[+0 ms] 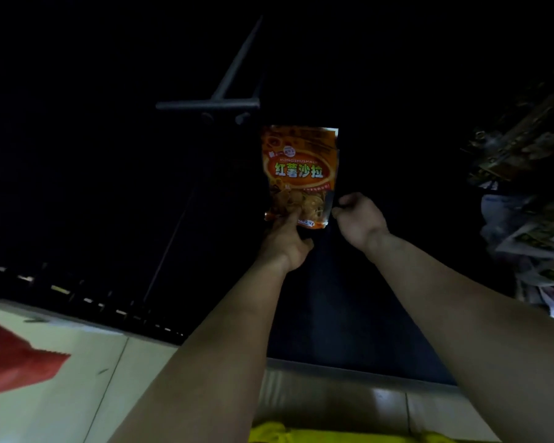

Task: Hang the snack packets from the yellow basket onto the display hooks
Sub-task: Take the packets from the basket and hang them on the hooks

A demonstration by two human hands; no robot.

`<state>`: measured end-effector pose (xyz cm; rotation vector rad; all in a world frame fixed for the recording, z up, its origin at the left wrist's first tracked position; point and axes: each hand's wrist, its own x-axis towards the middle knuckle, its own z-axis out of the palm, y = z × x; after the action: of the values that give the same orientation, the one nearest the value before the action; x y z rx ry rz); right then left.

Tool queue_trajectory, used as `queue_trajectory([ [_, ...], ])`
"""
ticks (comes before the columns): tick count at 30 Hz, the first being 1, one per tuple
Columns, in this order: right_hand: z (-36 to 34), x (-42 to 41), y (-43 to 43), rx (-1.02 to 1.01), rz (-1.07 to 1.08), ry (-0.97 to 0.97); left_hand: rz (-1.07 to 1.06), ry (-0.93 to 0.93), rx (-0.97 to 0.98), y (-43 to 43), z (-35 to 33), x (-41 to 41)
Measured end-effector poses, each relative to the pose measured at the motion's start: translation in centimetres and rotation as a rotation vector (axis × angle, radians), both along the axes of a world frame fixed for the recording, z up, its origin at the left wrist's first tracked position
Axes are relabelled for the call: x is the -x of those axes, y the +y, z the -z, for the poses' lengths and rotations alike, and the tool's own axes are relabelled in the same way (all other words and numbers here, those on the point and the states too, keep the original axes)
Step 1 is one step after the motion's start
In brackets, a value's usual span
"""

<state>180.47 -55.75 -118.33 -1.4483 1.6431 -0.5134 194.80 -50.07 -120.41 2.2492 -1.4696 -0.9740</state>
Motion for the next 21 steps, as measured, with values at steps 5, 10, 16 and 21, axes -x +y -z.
queue_trajectory([
  [5,0.0,2.2,3.7,-0.045,-0.123,0.101,0.019,-0.015,-0.014,2.9,-1.4,0.7],
  [10,-3.3,5.7,9.5,-0.081,-0.226,0.195,0.065,-0.056,-0.048,8.8,-5.4,1.4],
  [16,-9.5,10.0,17.8,-0.023,-0.309,0.298,0.094,-0.103,-0.034,18.7,-12.2,3.0],
  [21,-12.2,13.8,25.5,0.040,-0.377,0.375,0.095,-0.140,-0.001,27.6,-14.0,4.7],
])
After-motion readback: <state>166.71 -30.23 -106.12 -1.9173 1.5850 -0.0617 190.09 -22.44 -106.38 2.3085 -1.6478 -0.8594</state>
